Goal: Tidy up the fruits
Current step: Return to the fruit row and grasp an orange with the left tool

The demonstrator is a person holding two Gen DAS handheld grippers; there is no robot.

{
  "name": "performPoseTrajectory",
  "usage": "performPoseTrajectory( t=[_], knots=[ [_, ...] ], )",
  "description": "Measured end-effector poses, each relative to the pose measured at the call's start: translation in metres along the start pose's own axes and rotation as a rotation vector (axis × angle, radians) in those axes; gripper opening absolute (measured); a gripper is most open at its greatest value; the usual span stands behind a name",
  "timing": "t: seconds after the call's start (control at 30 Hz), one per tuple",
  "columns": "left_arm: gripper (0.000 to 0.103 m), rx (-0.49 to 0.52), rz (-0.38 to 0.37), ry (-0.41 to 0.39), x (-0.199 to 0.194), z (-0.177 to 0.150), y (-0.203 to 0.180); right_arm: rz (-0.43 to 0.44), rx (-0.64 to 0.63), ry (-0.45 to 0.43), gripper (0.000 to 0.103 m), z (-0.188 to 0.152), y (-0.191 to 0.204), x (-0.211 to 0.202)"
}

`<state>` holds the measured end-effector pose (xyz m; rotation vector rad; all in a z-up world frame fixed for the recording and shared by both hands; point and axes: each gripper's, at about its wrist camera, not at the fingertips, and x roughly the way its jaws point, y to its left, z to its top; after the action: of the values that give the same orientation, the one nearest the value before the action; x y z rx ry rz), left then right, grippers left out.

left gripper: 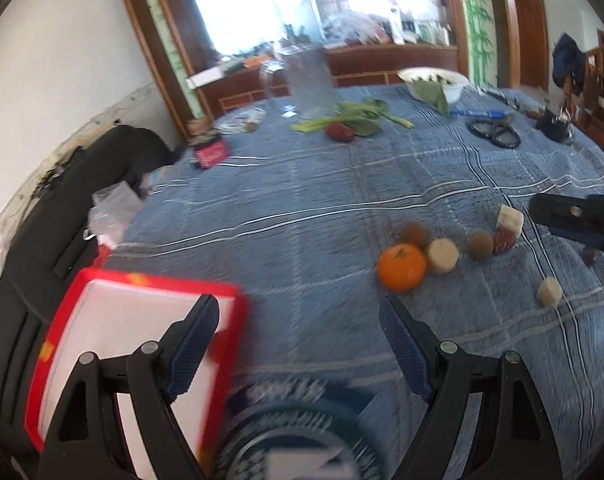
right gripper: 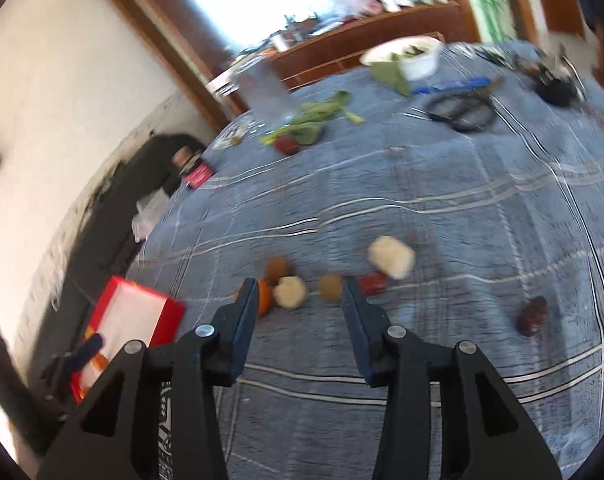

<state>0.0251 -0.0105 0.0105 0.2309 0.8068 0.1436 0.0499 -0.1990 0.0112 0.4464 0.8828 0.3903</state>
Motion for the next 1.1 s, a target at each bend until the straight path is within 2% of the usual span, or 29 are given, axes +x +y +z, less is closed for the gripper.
performPoseTrajectory(
  t=[0.2,0.33,0.4,0.5,0.57,0.73,0.9,0.97,1.1],
  knots=[
    [0.082,0.014,-0.02,0.02,0.029,0.017,-0.02,-0.028,0.093,-0.002,0.045,0.006,-0.019,-0.004],
    [0.082,0.017,-0.062,-0.01,0.03,0.023,-0.022,-0.024,0.155,-0.008,0.045,0.009,-0.033,-0.008],
    [0.082,0.039,-0.1,-0.025,0.029,0.02,-0.025,-0.015,0.174,-0.001,0.045,0.01,-0.038,-0.009],
    [0.083,0.051,-0.229,-0.075,0.02,0.016,-0.024,-0.035,0.188,0.01,0.045,0.011,-0.041,-0.006],
    [0.083,0.068,-0.264,-0.091,0.02,0.014,-0.027,-0.04,0.188,0.023,0.045,0.01,-0.042,-0.003],
    [0.082,0.073,-0.26,0.007,0.048,0.009,-0.029,-0.05,0.192,0.025,0.045,0.01,-0.044,-0.006],
    [0.075,0.042,-0.264,-0.011,0.048,0.012,-0.023,-0.06,0.199,0.011,0.045,0.009,-0.046,-0.011],
    [0.066,0.043,-0.275,-0.007,0.049,0.011,-0.024,-0.067,0.199,0.011,0.045,0.009,-0.047,-0.011],
    [0.066,0.033,-0.292,-0.001,0.051,0.011,-0.021,-0.071,0.203,0.023,0.045,0.007,-0.048,-0.009]
  ],
)
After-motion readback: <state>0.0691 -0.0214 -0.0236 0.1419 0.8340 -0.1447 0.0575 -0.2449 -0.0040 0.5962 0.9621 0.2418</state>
